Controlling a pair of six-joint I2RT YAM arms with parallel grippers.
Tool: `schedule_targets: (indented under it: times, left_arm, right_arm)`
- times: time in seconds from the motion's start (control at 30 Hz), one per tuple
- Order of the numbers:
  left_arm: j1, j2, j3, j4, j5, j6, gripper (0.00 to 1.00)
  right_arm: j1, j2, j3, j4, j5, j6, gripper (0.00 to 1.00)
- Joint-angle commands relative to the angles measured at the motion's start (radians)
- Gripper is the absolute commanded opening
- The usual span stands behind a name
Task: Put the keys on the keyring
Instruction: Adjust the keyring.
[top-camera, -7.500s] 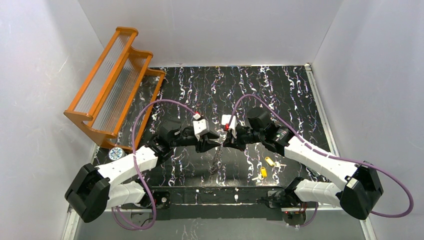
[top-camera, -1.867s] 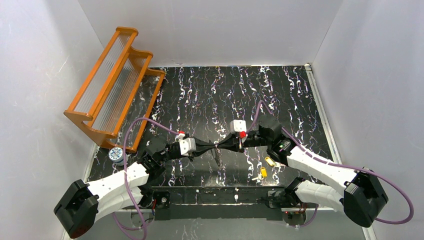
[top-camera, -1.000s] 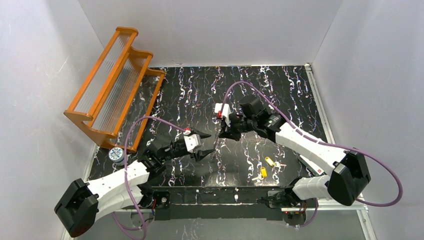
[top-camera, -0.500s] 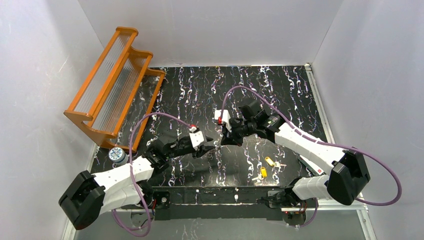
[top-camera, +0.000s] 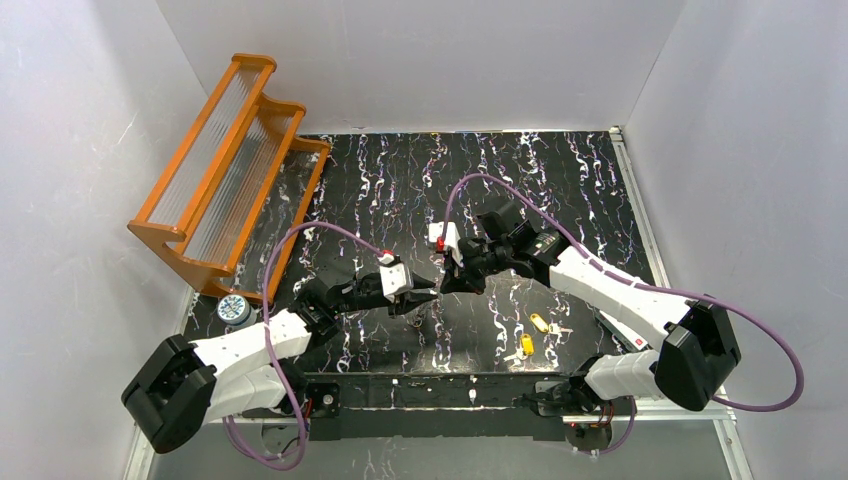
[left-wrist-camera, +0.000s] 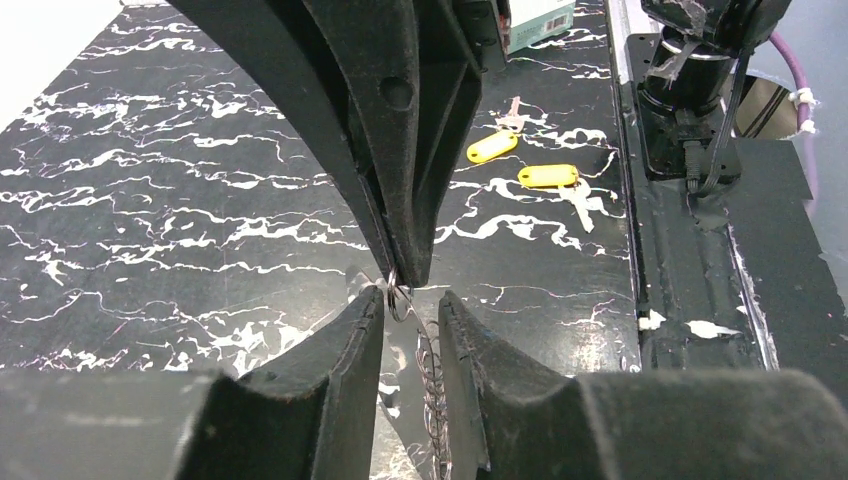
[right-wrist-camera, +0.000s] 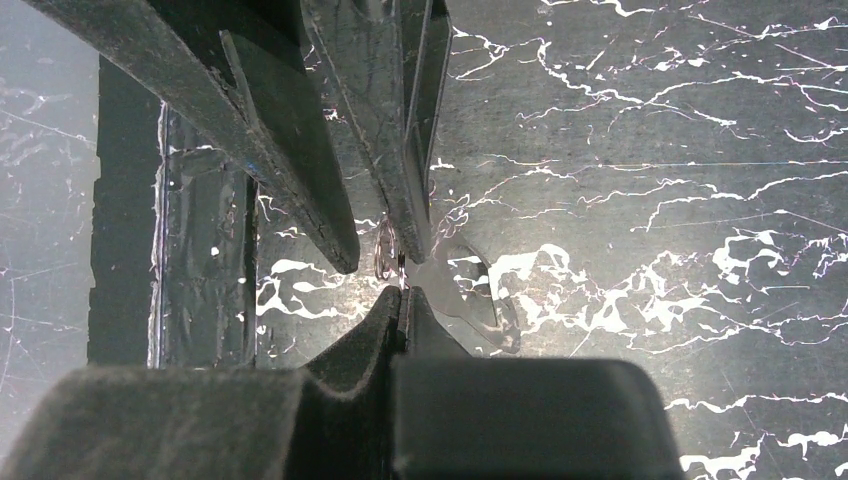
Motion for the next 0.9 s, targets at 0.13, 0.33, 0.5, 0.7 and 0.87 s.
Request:
schedule_targets:
  times: [0.13,0.33,0.5,0.7,0.87]
  left_arm:
    - [-0.004,0.022,0.034,0.029,0.018,-0.005,0.18]
    - [-0.004,0.012,0.036,0.030,-0.021,0.002,0.15]
    - [-0.004,0.005,0.044,0.030,-0.016,0.001,0.14]
    - [-0.005,0.000,0.038,0.030,-0.032,0.003,0.18]
    - [-0.005,0.000,0.030,0.026,-0.064,0.011,0.12]
  right_arm:
    - [0.010,-0.033,-0.010,0.023,-0.045,-0.029,0.01]
    - [0.013,-0.042,-0.015,0.023,-0.058,-0.042,0.01]
    - [0.016,-0.044,-0.019,0.023,-0.064,-0.049,0.01]
    - [0.019,-0.049,-0.019,0.024,-0.067,-0.056,0.01]
    - [0.021,-0.053,-0.020,0.024,-0.071,-0.062,0.01]
